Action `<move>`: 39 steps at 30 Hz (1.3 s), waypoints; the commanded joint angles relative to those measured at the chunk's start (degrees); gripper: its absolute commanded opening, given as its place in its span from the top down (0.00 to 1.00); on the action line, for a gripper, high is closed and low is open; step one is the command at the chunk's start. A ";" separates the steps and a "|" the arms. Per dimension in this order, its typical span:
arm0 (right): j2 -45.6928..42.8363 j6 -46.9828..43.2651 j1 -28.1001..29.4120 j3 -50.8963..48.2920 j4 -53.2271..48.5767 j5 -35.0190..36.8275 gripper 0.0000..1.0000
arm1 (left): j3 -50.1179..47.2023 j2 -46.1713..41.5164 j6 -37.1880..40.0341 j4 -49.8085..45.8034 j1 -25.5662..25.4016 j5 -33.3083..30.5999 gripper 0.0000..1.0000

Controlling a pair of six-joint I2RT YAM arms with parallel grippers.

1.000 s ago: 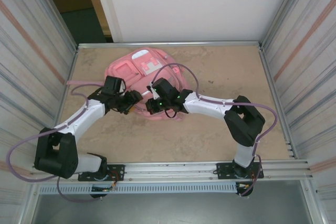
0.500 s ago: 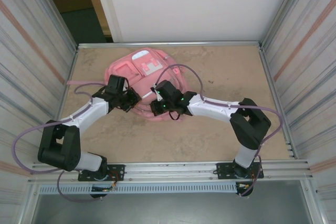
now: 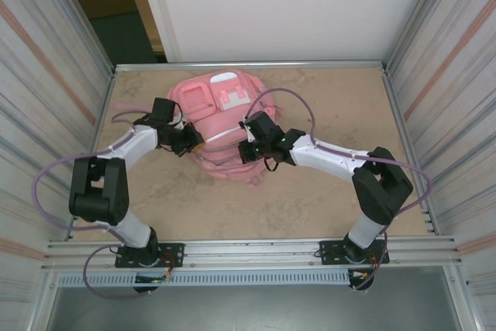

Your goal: Pack the student bag

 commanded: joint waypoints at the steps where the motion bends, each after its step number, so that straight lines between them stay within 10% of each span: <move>1: 1.84 2.76 3.40 3.79 -1.40 -3.48 1.00 | 5.33 1.64 -0.87 4.07 3.58 -5.01 0.60; 9: 9.64 5.87 5.30 12.38 2.54 -7.71 1.00 | -2.42 -13.02 -6.52 -4.39 5.77 -7.57 0.38; 19: 10.96 8.17 7.69 12.22 5.87 -11.62 1.00 | -13.52 -20.16 -19.63 5.88 -2.31 -7.58 0.42; 23: 10.48 8.01 8.65 11.49 5.28 -10.52 1.00 | -12.04 -15.48 -20.46 8.78 -4.57 -7.64 0.55; 29: 5.99 5.25 6.64 6.34 1.74 -5.44 1.00 | -10.78 -15.25 -16.05 5.76 -2.36 -9.65 1.00; 39: -2.49 1.64 0.26 -5.12 -1.00 -0.60 1.00 | -0.79 -6.90 -1.30 0.78 1.02 -1.91 1.00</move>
